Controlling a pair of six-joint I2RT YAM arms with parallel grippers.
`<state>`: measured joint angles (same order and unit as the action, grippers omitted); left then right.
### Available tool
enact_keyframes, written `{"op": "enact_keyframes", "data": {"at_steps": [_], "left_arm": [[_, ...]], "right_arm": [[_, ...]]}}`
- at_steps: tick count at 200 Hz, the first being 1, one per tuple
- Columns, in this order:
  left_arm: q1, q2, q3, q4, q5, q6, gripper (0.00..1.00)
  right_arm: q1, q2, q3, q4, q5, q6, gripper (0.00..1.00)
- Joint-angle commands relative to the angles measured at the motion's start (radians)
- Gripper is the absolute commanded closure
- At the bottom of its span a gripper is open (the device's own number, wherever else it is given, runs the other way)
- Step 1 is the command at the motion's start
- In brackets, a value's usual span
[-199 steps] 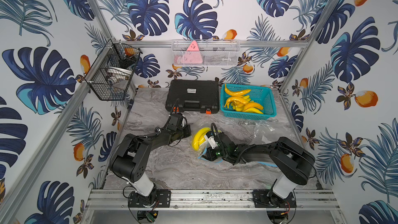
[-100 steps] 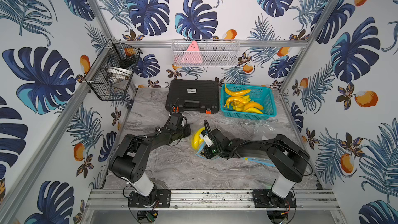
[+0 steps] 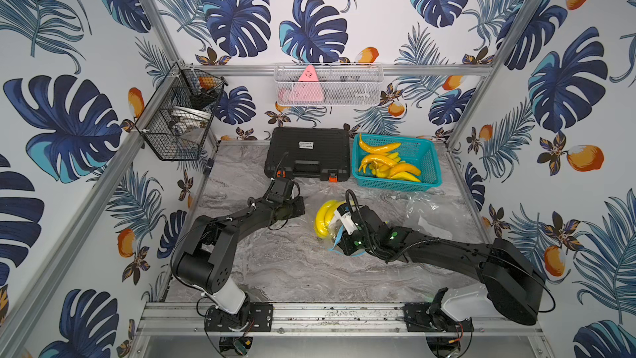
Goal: Open the zip-top bag and take out the banana
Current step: Pick up the banana from the zipper food storage bag.
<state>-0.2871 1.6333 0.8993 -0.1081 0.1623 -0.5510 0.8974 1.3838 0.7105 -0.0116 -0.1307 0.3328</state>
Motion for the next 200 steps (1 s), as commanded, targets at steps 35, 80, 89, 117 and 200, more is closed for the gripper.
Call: {"op": "enact_keyframes", "data": {"at_steps": [35,80,89,117,200], "left_arm": [[0.032,0.058,0.006,0.089,-0.109,0.01,1.0],[0.028,0.033,-0.026,0.098,-0.075,0.009,1.0],[0.028,0.036,-0.026,0.1,-0.076,0.006,1.0],[0.029,0.056,0.001,0.065,-0.123,0.026,1.0],[0.036,0.085,0.013,0.106,-0.074,0.005,1.0]], "right_arm": [[-0.018,-0.14,-0.108,-0.127,0.018,0.029,0.77],[-0.026,0.002,-0.111,-0.027,-0.041,0.037,0.78],[-0.026,0.017,-0.109,-0.015,-0.059,0.038,0.83],[-0.026,-0.05,-0.087,-0.095,-0.119,0.027,0.93],[-0.026,-0.114,-0.129,-0.089,-0.124,-0.036,0.51]]}}
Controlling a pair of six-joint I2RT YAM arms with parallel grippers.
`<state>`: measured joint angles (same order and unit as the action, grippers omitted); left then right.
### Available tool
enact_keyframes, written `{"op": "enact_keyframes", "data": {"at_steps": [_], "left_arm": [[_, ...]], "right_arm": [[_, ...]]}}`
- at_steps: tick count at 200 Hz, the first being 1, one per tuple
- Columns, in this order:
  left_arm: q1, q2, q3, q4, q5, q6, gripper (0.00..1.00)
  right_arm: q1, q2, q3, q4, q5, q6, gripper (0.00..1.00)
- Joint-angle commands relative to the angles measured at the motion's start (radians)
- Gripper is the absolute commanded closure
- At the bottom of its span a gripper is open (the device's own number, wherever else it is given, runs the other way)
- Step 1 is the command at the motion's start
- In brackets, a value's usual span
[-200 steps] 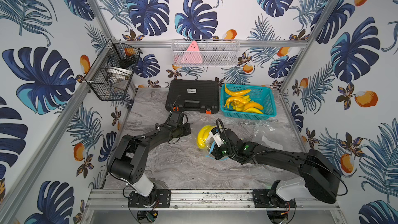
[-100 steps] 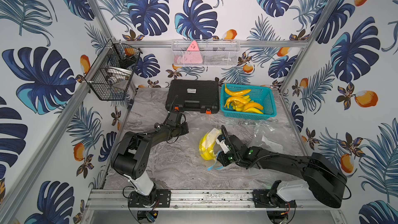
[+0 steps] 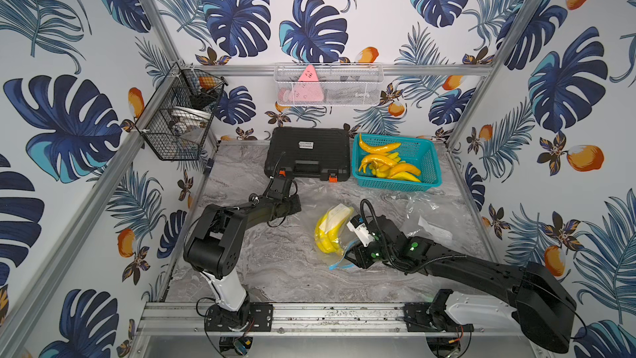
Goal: Open the zip-top bag and take out the banana
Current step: Pick up the banana from the zipper food storage bag.
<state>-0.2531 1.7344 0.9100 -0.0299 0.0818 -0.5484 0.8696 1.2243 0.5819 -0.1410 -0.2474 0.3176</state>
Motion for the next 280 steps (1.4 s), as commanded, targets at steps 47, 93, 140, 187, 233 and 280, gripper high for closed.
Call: {"op": "enact_keyframes", "data": {"at_steps": [47,93,140,187,233,280], "left_arm": [[0.003,-0.012,-0.009,0.043,0.019,-0.005,1.0],[0.002,-0.006,-0.013,0.047,0.027,-0.007,1.0],[0.002,-0.001,-0.016,0.041,0.001,-0.004,1.0],[0.035,0.061,0.085,-0.057,-0.123,0.036,1.0],[0.088,0.105,0.14,-0.078,-0.243,0.064,1.0],[0.104,0.119,0.16,-0.098,-0.35,0.085,1.0]], "right_arm": [[0.002,0.156,0.015,0.137,0.061,-0.041,0.44],[0.002,0.306,0.026,0.271,0.068,-0.038,0.39],[0.009,0.299,0.006,0.345,-0.023,-0.006,0.73],[0.013,0.02,-0.045,0.018,-0.174,-0.032,0.89],[0.009,-0.294,-0.05,-0.207,-0.24,0.062,0.89],[0.009,-0.525,0.031,-0.364,-0.131,0.159,0.91]]}}
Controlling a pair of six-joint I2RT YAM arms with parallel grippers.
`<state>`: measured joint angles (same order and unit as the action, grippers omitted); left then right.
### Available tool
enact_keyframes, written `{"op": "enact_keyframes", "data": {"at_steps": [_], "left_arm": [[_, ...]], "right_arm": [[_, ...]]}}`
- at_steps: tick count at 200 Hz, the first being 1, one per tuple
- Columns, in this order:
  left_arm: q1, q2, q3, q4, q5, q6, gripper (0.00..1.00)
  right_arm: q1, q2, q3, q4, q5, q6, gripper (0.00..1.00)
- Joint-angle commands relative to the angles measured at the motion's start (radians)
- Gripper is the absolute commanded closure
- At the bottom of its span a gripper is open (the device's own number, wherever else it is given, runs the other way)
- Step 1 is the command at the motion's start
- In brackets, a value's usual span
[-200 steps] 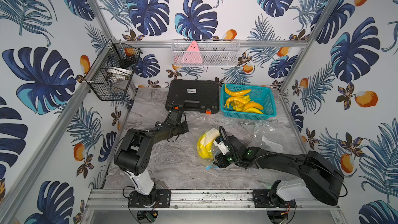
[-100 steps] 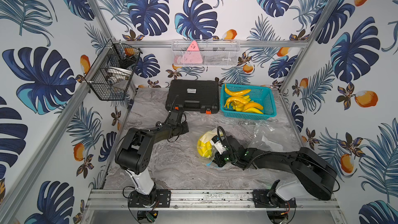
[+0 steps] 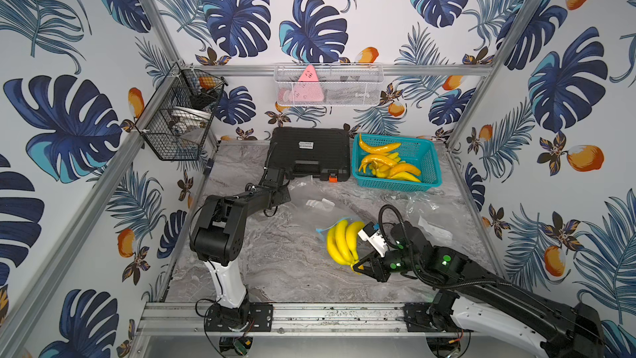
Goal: Open the zip-top bag and take out the banana
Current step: Pick up the banana from the zipper food storage bag, then place the banana in the basket.
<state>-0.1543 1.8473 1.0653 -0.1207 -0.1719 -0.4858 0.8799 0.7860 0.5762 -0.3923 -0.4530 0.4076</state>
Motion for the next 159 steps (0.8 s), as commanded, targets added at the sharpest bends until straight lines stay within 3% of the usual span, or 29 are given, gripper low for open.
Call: {"op": "enact_keyframes", "data": {"at_steps": [1,24,47,54,64,78,90,99,117,138,159], "left_arm": [[0.006,0.007,0.004,-0.008,-0.095,0.022,1.0],[0.006,0.018,0.018,-0.03,-0.085,0.01,1.0],[0.006,-0.004,0.018,-0.045,-0.062,-0.008,0.99],[0.003,-0.018,0.015,-0.048,-0.046,-0.013,0.8],[-0.005,-0.043,0.009,-0.06,-0.041,-0.017,0.37],[-0.028,-0.082,0.007,-0.109,-0.092,-0.017,0.02],[-0.045,-0.131,-0.006,-0.14,-0.127,-0.023,0.01],[-0.065,-0.182,-0.03,-0.149,-0.167,-0.037,0.01],[-0.124,-0.348,-0.123,-0.106,-0.241,-0.035,0.01],[-0.222,-0.533,-0.267,0.068,-0.309,0.045,0.01],[-0.262,-0.603,-0.358,0.192,-0.332,0.131,0.01]], "right_arm": [[-0.002,-0.091,0.039,-0.115,0.085,0.071,0.91],[-0.002,-0.162,0.111,-0.162,0.294,0.063,0.91],[-0.013,-0.101,0.207,-0.164,0.565,-0.018,0.91],[-0.031,-0.057,0.229,-0.133,0.643,-0.052,0.9],[-0.101,0.031,0.25,-0.042,0.664,-0.119,0.89],[-0.328,0.193,0.295,0.083,0.486,-0.175,0.89],[-0.518,0.353,0.329,0.221,0.334,-0.167,0.88],[-0.6,0.475,0.373,0.303,0.286,-0.186,0.89],[-0.641,0.678,0.482,0.395,0.345,-0.283,0.88],[-0.675,0.871,0.616,0.43,0.352,-0.338,0.86],[-0.716,1.017,0.685,0.461,0.312,-0.341,0.83]]}}
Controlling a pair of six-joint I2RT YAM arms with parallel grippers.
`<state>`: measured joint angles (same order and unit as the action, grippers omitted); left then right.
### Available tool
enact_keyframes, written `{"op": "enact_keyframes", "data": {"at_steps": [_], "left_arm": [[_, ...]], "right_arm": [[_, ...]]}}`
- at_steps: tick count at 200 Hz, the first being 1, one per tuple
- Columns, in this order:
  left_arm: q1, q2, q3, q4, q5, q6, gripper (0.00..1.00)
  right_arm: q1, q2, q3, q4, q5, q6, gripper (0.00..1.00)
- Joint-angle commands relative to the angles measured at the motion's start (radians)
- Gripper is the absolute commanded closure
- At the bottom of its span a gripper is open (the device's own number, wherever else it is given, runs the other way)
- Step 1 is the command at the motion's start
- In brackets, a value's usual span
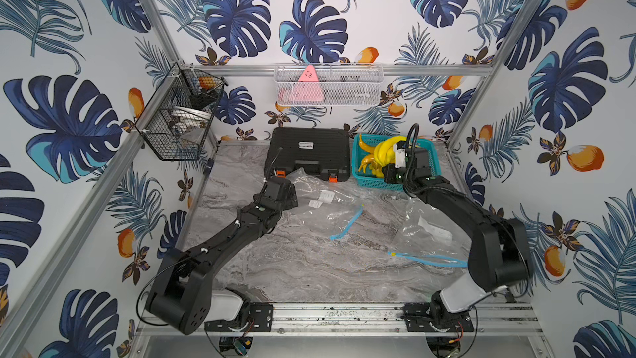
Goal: Open the zip-top bag and take out the banana
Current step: Place the banana in the basket, then reset both arms
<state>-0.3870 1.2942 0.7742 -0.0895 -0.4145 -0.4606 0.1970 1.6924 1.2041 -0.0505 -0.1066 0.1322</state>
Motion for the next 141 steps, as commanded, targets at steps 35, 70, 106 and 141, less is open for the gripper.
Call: {"op": "enact_keyframes", "data": {"at_steps": [35,70,106,141], "left_arm": [[-0.045,0.061,-0.053,0.184,-0.145,0.215,0.01],[-0.049,0.102,-0.076,0.299,-0.224,0.328,0.01],[-0.033,0.077,-0.206,0.613,-0.202,0.529,0.01],[0.082,0.121,-0.326,0.882,-0.016,0.555,0.01]], "right_arm": [[-0.09,0.212,0.118,0.068,-0.102,-0.041,0.42],[-0.096,0.021,-0.093,0.196,-0.074,-0.019,0.04],[-0.101,-0.28,-0.445,0.345,0.205,-0.042,0.0],[-0.16,-0.401,-0.818,0.741,0.311,-0.064,0.0]]}}
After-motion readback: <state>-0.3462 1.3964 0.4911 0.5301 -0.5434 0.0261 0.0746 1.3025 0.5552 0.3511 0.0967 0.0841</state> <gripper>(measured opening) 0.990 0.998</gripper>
